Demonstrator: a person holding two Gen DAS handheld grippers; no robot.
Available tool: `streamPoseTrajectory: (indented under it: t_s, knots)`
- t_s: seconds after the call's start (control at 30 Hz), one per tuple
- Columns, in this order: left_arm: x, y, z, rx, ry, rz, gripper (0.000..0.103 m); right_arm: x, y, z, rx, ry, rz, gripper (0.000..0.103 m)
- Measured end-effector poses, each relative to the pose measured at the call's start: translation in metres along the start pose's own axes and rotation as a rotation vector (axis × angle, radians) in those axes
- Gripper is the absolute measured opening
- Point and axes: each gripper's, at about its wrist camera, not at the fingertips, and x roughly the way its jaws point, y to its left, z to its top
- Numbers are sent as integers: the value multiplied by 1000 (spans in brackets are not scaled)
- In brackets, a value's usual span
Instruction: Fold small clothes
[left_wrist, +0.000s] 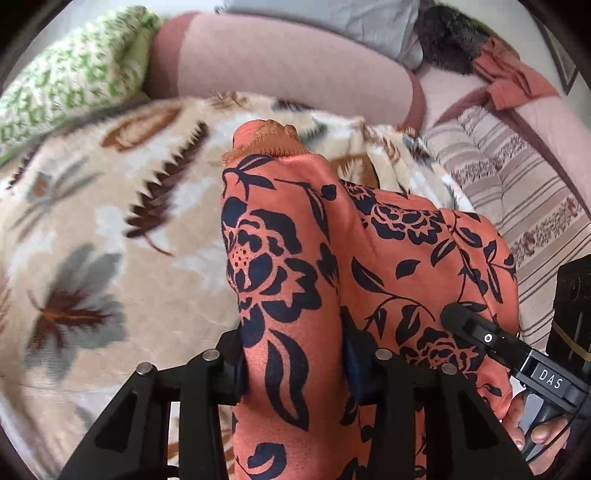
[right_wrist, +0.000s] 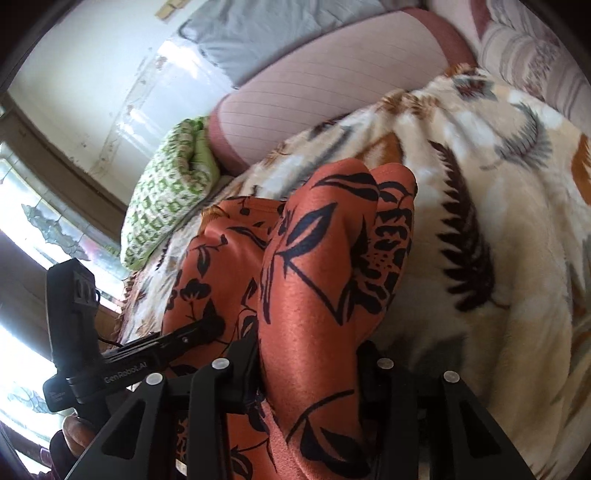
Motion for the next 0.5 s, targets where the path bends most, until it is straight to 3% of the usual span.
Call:
streamPoseTrajectory:
  t_s: [0.27, 0.5]
  knots:
    - [-73, 48, -4, -45, -120, 112, 43, 1, 74, -1, -94, -14, 95, 40]
    - [-102, 86, -14, -86, -163, 166, 43, 20, 123, -13, -146, 4, 152, 40]
